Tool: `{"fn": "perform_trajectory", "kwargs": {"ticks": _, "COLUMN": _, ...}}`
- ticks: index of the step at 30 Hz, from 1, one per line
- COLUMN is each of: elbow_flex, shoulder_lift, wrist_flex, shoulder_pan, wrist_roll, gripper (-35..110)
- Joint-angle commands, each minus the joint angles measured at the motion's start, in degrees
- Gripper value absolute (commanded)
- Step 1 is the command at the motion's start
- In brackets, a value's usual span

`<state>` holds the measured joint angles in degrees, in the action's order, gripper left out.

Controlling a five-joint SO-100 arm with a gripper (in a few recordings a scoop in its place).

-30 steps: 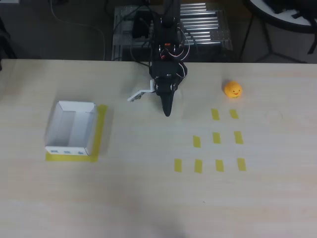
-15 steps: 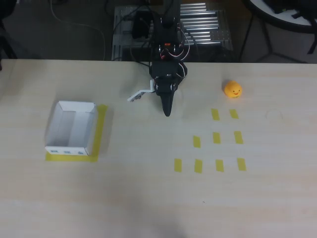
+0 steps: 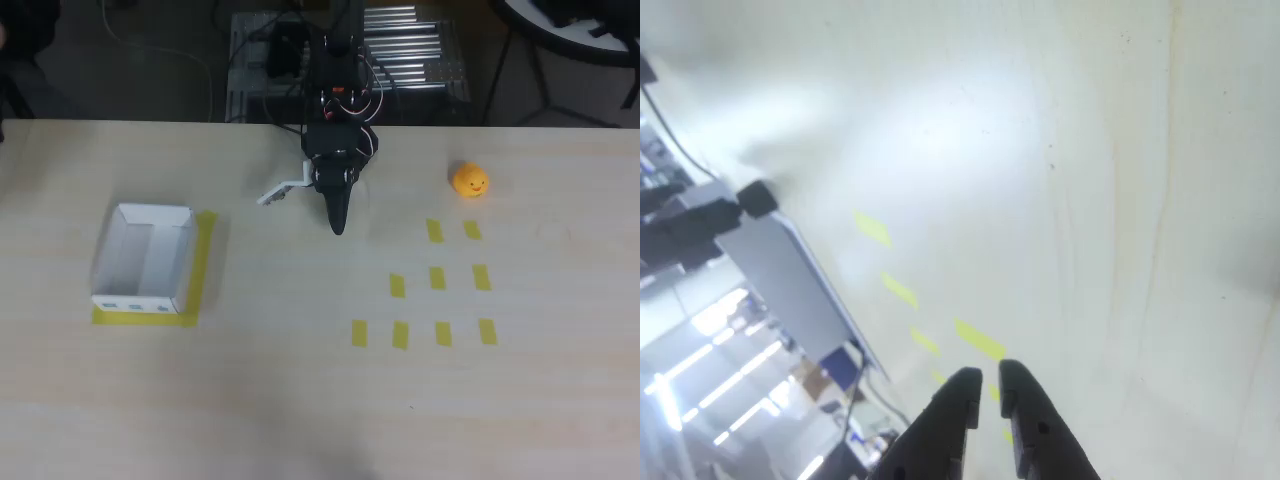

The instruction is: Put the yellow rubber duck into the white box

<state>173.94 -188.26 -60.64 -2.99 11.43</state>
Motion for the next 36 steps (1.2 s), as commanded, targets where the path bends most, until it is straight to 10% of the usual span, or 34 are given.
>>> {"fn": "perform_trajectory", "kwargs": {"ticks": 1, "elbow_flex": 0.7, "shoulder_lift": -3.0, "wrist_flex": -0.3, "shoulder_pan": 0.6, "wrist_roll": 0.3, "gripper": 0}}
{"fn": "perform_trajectory", "kwargs": {"ticks": 20, "elbow_flex": -1.3, "shoulder_lift": 0.1, "wrist_flex": 3.9, "shoulder_pan": -1.1, "wrist_roll": -1.7, "gripper": 0}}
{"fn": "perform_trajectory", "kwargs": {"ticks": 36, "elbow_flex": -57.9, "shoulder_lift": 48.1, "wrist_flex": -6.9, "shoulder_pan": -0.4, "wrist_roll": -4.6, "gripper": 0}}
